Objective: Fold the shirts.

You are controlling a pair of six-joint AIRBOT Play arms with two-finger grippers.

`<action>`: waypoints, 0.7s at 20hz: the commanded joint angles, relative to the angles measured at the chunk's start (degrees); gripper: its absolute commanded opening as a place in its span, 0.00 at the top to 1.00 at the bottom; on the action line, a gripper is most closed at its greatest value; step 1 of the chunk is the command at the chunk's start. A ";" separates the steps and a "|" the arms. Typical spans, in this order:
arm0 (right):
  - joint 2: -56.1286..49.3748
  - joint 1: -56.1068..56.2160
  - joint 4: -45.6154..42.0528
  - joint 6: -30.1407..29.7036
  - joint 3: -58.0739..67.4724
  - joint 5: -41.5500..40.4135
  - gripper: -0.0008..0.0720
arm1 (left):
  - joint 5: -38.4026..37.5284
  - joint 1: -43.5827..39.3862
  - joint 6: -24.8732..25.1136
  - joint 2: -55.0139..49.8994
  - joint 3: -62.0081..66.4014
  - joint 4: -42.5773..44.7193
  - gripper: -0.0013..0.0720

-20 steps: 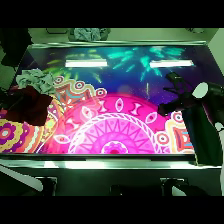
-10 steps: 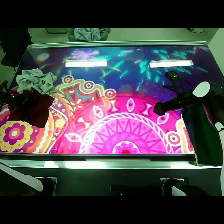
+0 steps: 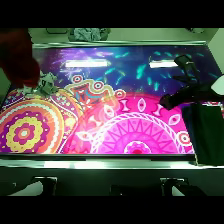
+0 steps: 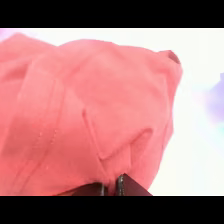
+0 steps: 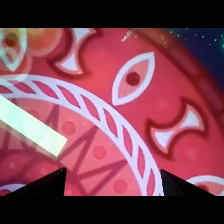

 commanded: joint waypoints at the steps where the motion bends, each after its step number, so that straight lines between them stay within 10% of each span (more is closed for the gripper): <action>1: 6.58 0.02 -1.49 -0.35 1.79 0.68 0.07 | 2.64 -10.56 0.13 13.31 -0.02 -3.63 0.94; 14: 16.72 0.02 -7.96 1.38 1.75 22.62 0.07 | 1.11 -52.22 4.50 2.14 -43.74 -3.54 0.94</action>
